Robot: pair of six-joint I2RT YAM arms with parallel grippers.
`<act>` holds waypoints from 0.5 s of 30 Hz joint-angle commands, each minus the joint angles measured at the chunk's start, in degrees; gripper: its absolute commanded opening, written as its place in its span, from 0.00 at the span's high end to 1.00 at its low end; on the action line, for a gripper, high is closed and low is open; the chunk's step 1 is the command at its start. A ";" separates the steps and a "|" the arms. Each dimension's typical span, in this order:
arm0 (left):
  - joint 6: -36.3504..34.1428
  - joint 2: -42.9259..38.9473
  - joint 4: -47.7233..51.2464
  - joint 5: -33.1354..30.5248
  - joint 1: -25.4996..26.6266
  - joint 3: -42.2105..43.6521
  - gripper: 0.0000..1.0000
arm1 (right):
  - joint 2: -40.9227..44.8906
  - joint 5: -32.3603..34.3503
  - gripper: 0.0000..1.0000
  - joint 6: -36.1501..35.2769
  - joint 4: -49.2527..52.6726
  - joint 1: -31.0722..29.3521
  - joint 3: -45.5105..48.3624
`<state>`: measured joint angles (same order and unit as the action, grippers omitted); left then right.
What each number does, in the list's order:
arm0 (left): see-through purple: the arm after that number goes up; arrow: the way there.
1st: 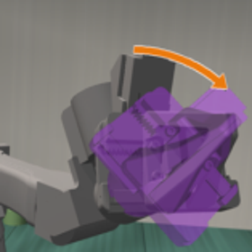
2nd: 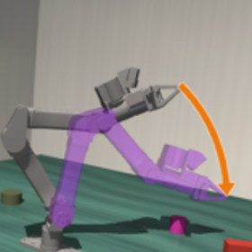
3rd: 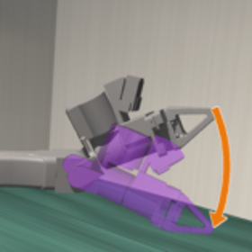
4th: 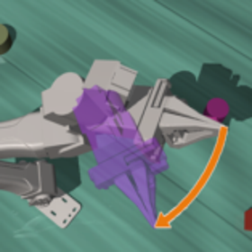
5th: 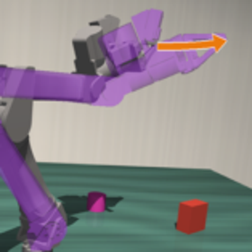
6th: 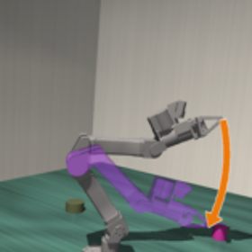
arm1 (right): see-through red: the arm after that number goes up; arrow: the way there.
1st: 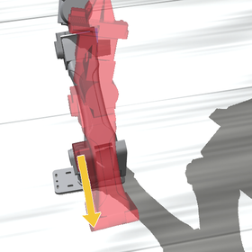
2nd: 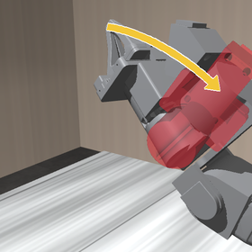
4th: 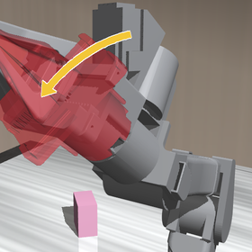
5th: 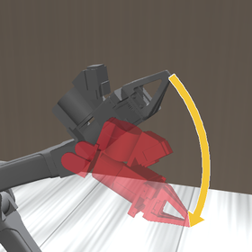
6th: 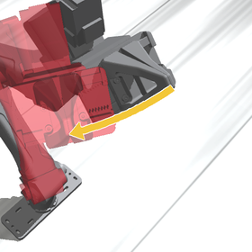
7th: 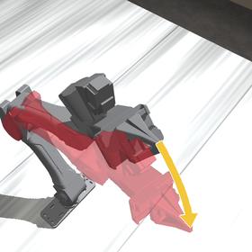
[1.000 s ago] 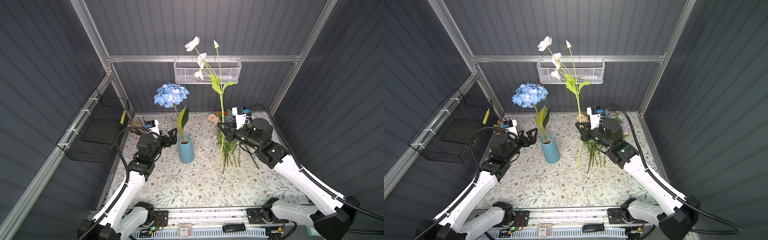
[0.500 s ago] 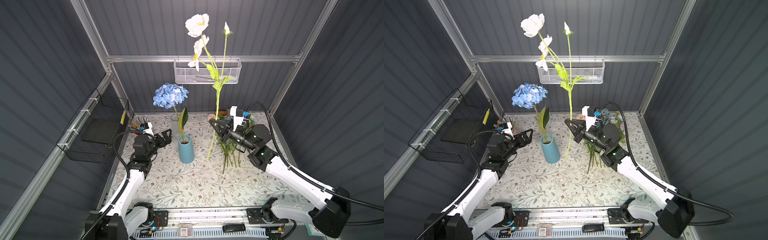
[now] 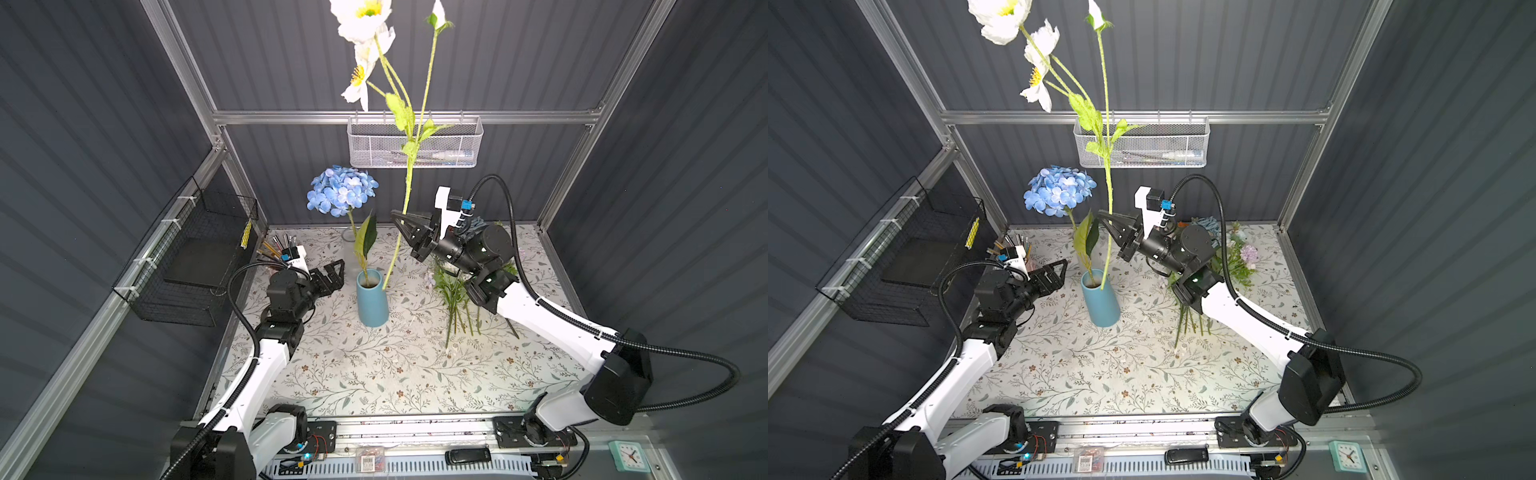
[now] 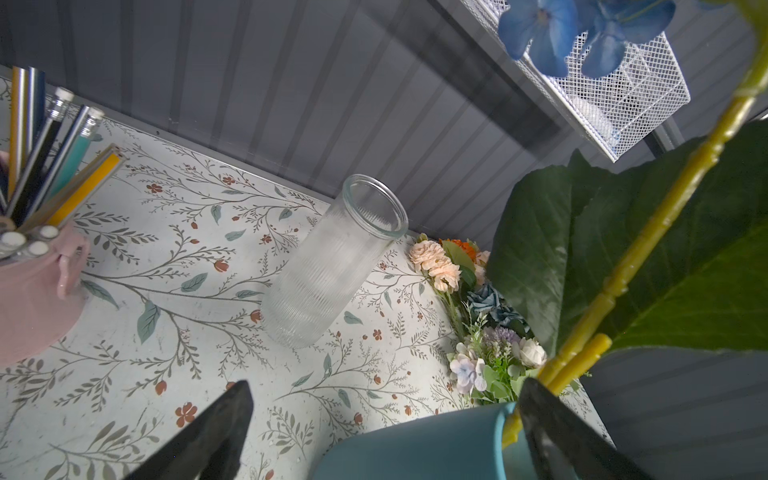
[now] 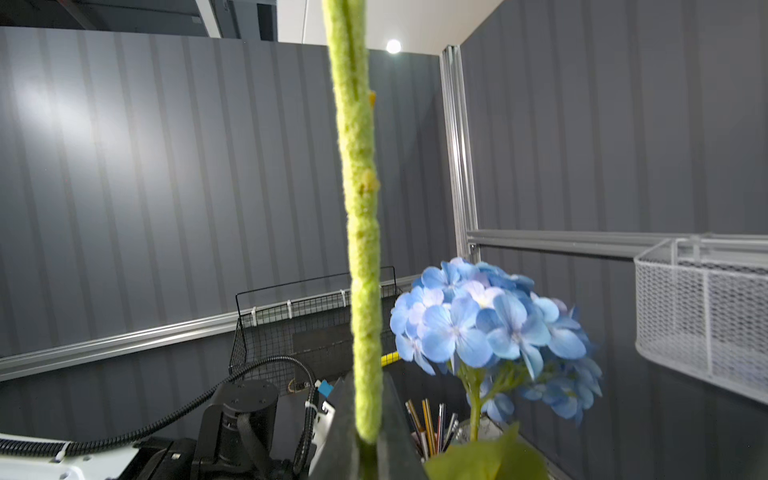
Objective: Arrange the flowers into the vase
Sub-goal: 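Carry the white poppy over the teal vase with the right gripper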
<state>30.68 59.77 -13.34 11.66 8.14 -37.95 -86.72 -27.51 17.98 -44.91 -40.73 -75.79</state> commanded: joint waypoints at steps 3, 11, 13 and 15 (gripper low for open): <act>-1.01 -0.38 -0.44 -0.02 -0.32 0.34 0.00 | -3.43 -2.00 1.00 -1.89 -2.90 -0.50 -3.81; -1.09 -1.12 1.36 -0.86 -0.38 -0.15 0.00 | -8.08 -1.36 1.00 -5.57 -3.57 -1.28 -5.37; -1.05 -1.36 1.54 -0.97 -0.41 -0.13 0.00 | -9.09 -1.08 1.00 -7.44 -4.08 -1.58 -4.93; -1.05 -1.50 1.70 -0.87 -0.41 -0.19 0.00 | -10.32 -0.51 1.00 -9.52 -5.49 -1.93 -4.25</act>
<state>30.65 59.48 -12.45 11.16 8.14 -37.95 -96.29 -28.47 12.34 -46.78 -42.04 -79.75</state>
